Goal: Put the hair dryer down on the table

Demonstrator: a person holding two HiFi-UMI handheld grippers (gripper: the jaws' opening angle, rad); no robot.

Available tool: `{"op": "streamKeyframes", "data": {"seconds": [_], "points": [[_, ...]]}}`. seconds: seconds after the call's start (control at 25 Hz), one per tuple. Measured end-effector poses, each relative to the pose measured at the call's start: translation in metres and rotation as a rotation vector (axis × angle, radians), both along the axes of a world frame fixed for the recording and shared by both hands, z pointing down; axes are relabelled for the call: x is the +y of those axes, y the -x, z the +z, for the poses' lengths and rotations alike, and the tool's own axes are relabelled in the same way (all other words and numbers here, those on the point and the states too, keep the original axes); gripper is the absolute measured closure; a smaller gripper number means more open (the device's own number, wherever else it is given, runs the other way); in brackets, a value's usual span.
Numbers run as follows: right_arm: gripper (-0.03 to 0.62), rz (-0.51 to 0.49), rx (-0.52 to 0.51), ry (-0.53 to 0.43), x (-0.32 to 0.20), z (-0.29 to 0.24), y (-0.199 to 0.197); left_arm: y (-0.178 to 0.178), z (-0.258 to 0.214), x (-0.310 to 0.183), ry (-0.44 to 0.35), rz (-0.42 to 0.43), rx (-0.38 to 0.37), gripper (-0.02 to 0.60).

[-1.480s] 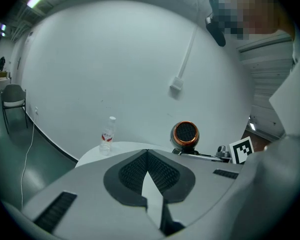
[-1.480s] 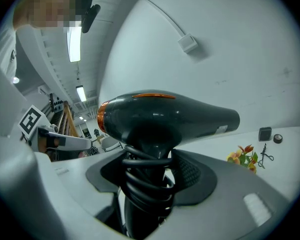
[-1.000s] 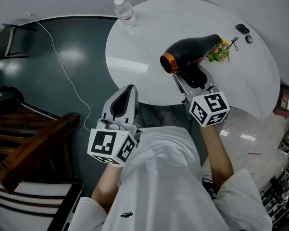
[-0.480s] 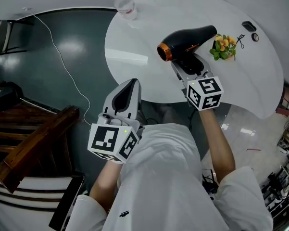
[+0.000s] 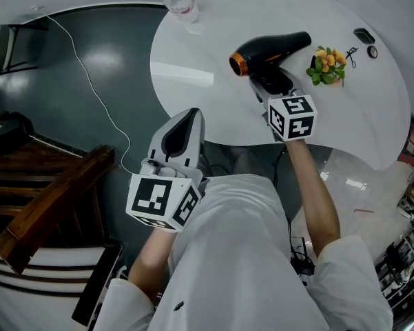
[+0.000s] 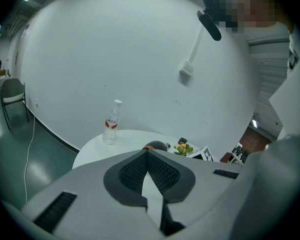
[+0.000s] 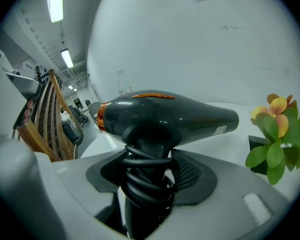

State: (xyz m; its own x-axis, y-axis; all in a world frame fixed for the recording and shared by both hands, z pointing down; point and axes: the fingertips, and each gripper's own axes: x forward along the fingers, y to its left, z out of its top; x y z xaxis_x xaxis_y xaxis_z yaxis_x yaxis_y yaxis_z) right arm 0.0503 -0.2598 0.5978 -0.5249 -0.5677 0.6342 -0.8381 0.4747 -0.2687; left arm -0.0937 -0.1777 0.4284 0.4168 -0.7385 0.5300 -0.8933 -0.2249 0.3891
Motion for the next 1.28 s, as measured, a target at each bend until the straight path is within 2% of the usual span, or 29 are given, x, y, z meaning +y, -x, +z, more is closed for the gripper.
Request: {"op": "streamKeyframes", "data": {"seconds": [0.12, 0.64, 0.88, 1.28], "points": [[0.316, -0.013, 0.044, 0.005, -0.001, 0.009, -0.003, -0.003, 0.002, -0.001, 0.003, 0.007, 0.000, 0.572], [0.316, 0.040, 0.094, 0.066, -0.004, 0.039, -0.017, -0.005, 0.002, 0.000, 0.009, 0.028, 0.000, 0.572], [0.313, 0.003, 0.160, 0.068, 0.000, 0.052, -0.017, -0.009, 0.000, 0.003, 0.006, 0.033, -0.001, 0.572], [0.306, -0.010, 0.129, 0.071, -0.001, 0.058, -0.018, -0.019, -0.003, 0.011, -0.011, 0.028, 0.000, 0.572]]}}
